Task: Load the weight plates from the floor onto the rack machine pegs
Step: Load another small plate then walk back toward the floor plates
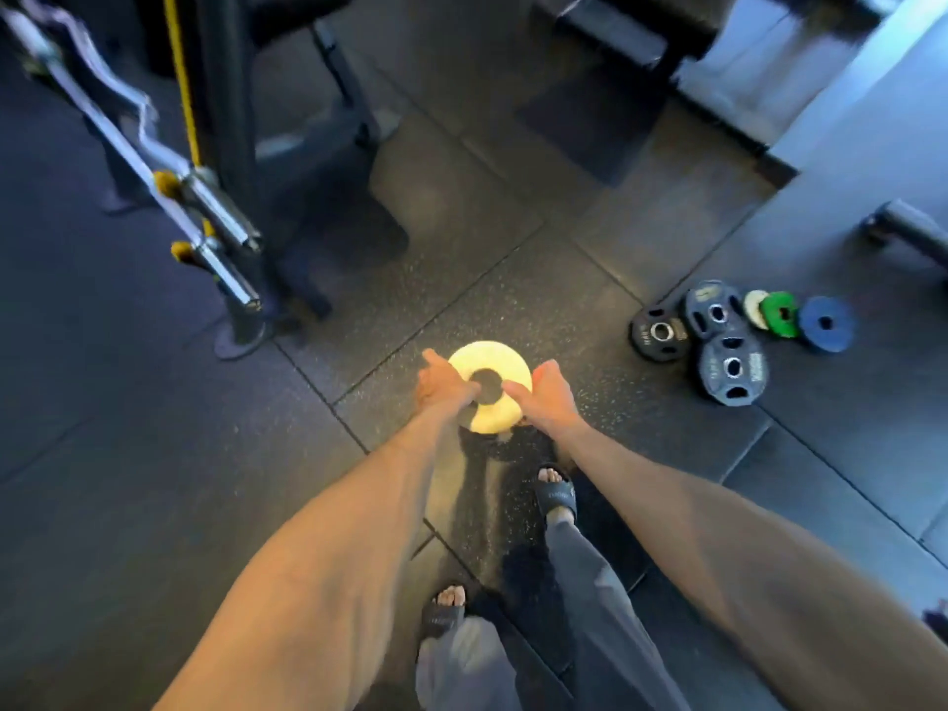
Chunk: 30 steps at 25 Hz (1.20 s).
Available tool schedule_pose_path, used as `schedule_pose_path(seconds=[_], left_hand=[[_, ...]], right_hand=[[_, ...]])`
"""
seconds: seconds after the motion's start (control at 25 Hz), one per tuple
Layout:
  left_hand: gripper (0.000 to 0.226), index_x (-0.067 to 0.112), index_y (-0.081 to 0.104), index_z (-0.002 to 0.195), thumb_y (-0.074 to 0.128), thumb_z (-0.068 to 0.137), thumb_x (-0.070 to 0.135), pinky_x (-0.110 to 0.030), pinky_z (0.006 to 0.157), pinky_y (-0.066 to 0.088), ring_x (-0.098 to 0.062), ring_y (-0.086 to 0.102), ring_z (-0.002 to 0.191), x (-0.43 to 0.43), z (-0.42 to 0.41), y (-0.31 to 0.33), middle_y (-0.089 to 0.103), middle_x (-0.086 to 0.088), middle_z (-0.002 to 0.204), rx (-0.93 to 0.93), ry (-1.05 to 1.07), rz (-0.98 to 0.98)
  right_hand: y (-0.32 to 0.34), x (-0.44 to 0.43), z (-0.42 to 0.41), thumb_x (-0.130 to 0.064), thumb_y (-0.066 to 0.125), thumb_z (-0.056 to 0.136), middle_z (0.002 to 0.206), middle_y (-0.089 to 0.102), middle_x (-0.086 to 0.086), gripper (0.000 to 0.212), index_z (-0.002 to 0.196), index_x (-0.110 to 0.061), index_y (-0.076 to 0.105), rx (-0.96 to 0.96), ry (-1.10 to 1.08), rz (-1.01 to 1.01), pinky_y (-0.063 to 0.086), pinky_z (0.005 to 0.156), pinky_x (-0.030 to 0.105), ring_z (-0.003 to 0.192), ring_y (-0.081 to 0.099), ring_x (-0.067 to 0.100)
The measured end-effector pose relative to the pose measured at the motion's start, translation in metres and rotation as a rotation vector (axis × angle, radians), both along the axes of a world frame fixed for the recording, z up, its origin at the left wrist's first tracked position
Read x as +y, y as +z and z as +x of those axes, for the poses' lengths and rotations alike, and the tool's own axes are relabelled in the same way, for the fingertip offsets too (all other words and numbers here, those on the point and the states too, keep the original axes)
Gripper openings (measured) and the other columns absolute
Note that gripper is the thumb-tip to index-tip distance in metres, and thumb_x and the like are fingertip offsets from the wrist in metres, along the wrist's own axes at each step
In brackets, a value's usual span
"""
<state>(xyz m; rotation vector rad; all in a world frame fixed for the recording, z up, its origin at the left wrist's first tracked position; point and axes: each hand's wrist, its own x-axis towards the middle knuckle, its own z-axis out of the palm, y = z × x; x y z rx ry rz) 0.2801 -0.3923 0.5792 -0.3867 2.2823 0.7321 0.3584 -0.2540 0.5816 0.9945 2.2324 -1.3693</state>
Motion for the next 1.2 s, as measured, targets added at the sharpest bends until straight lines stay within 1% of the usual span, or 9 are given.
schedule_pose_path(seconds=[0.12, 0.32, 0.44, 0.56, 0.68, 0.8, 0.96, 1.08, 1.2], left_hand=[[0.082, 0.011, 0.03, 0.132, 0.078, 0.067, 0.028, -0.048, 0.088, 0.057, -0.036, 0.059, 0.116, 0.034, 0.012, 0.058, 0.055, -0.018, 0.128, 0.058, -0.188, 0.041], [0.071, 0.005, 0.032, 0.131, 0.076, 0.08, 0.03, -0.043, 0.087, 0.053, -0.04, 0.06, 0.114, 0.1, 0.094, 0.135, 0.058, -0.021, 0.126, 0.217, -0.61, 0.147], [0.068, 0.0, 0.032, 0.134, 0.07, 0.088, 0.032, -0.045, 0.087, 0.049, -0.042, 0.058, 0.115, 0.136, 0.175, 0.158, 0.059, -0.024, 0.124, 0.253, -0.882, 0.233], [0.057, -0.002, 0.039, 0.127, 0.068, 0.09, 0.03, -0.043, 0.085, 0.048, -0.041, 0.06, 0.111, 0.173, 0.272, 0.168, 0.062, -0.024, 0.121, 0.249, -1.187, 0.328], [0.043, 0.003, 0.046, 0.115, 0.069, 0.089, 0.03, -0.04, 0.079, 0.046, -0.04, 0.061, 0.108, 0.207, 0.377, 0.178, 0.064, -0.022, 0.116, 0.218, -1.427, 0.407], [0.038, 0.006, 0.052, 0.111, 0.069, 0.089, 0.032, -0.042, 0.082, 0.05, -0.038, 0.062, 0.105, 0.233, 0.488, 0.187, 0.065, -0.02, 0.114, 0.142, -1.614, 0.417], [0.034, 0.001, 0.064, 0.107, 0.066, 0.089, 0.029, -0.037, 0.084, 0.05, -0.033, 0.065, 0.106, 0.258, 0.622, 0.192, 0.069, -0.02, 0.111, 0.044, -1.917, 0.449], [0.036, 0.0, 0.066, 0.115, 0.056, 0.096, 0.03, -0.037, 0.09, 0.048, -0.037, 0.062, 0.112, 0.26, 0.693, 0.198, 0.066, -0.025, 0.117, 0.071, -2.095, 0.492], [0.028, 0.009, 0.071, 0.11, 0.057, 0.087, 0.017, -0.033, 0.084, 0.05, -0.032, 0.066, 0.108, 0.275, 0.752, 0.201, 0.071, -0.018, 0.111, 0.025, -2.248, 0.49]], right_hand=[[0.064, 0.018, 0.038, -0.031, 0.073, 0.088, 0.099, 0.056, 0.006, 0.047, 0.113, -0.002, 0.045, 0.098, -0.145, 0.09, 0.038, 0.07, 0.03, 0.091, 0.057, 0.023], [0.138, 0.034, 0.16, -0.025, 0.071, 0.09, 0.08, 0.049, -0.002, 0.037, 0.098, -0.009, 0.038, 0.22, -0.524, 0.205, 0.034, 0.049, 0.02, 0.076, 0.051, 0.02], [0.164, 0.038, 0.251, -0.027, 0.07, 0.089, 0.089, 0.055, 0.004, 0.036, 0.098, -0.012, 0.039, 0.187, -0.742, 0.258, 0.044, 0.067, 0.03, 0.085, 0.058, 0.025], [0.178, 0.041, 0.356, -0.031, 0.069, 0.088, 0.093, 0.062, 0.008, 0.034, 0.098, -0.018, 0.039, 0.159, -0.915, 0.286, 0.057, 0.066, 0.049, 0.081, 0.068, 0.032], [0.192, 0.037, 0.457, -0.031, 0.066, 0.088, 0.091, 0.063, 0.008, 0.028, 0.101, -0.017, 0.045, 0.159, -1.118, 0.321, 0.058, 0.055, 0.046, 0.075, 0.068, 0.029], [0.202, 0.028, 0.55, -0.031, 0.062, 0.091, 0.085, 0.062, 0.002, 0.019, 0.096, -0.018, 0.048, 0.133, -1.391, 0.394, 0.056, 0.063, 0.043, 0.08, 0.066, 0.029], [0.206, 0.038, 0.658, -0.026, 0.056, 0.096, 0.101, 0.068, 0.017, 0.018, 0.1, -0.009, 0.055, 0.132, -1.81, 0.473, 0.045, 0.077, 0.038, 0.097, 0.063, 0.036], [0.205, 0.049, 0.72, -0.023, 0.053, 0.094, 0.102, 0.067, 0.023, 0.014, 0.088, -0.01, 0.051, 0.237, -2.143, 0.456, 0.043, 0.077, 0.036, 0.098, 0.062, 0.037], [0.204, 0.06, 0.778, -0.04, 0.049, 0.081, 0.101, 0.068, 0.023, 0.031, 0.088, -0.01, 0.052, 0.306, -2.395, 0.386, 0.056, 0.079, 0.049, 0.093, 0.067, 0.04]])
